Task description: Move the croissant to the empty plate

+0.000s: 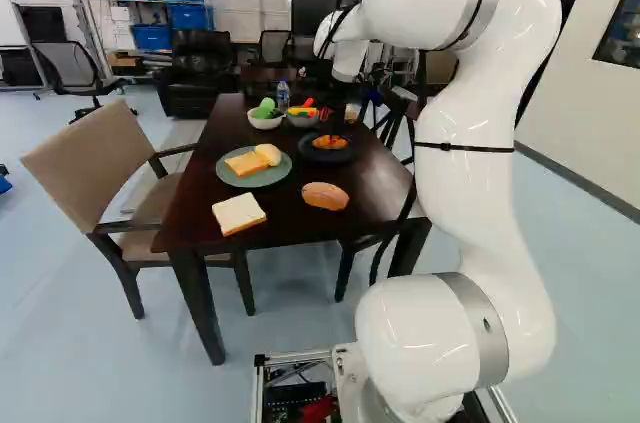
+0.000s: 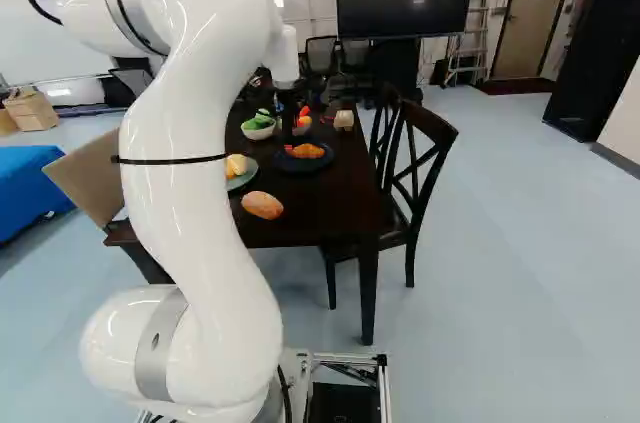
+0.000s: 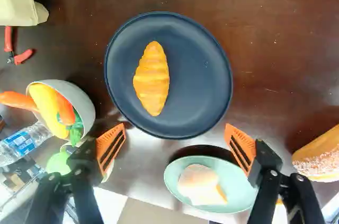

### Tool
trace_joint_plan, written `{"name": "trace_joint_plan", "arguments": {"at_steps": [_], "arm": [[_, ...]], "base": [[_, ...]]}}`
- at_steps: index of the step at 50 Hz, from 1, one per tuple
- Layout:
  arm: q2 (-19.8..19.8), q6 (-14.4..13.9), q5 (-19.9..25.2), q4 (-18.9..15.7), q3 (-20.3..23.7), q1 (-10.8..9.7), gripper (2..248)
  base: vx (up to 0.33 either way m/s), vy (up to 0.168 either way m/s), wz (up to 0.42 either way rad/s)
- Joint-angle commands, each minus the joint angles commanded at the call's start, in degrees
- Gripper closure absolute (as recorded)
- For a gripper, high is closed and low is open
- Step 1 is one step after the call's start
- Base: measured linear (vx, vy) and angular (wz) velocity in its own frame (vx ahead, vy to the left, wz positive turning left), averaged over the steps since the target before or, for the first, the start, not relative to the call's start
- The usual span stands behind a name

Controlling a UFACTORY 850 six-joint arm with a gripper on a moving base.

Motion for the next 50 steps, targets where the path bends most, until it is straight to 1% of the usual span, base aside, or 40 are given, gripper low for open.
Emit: {"name": "trace_joint_plan", "arguments": {"at_steps": [14,28,50], "arm": [[3.5,0.0,-0.9,0.0,2.2,0.0,3],[6.6,0.0,-2.8,0.0,3.7,0.0,3],[9.8,0.0,-3.5,0.0,4.1,0.0,3]], "base": [[0.000,0.000,0.000],[0.000,0.000,0.000],[0.000,0.000,0.000]]}}
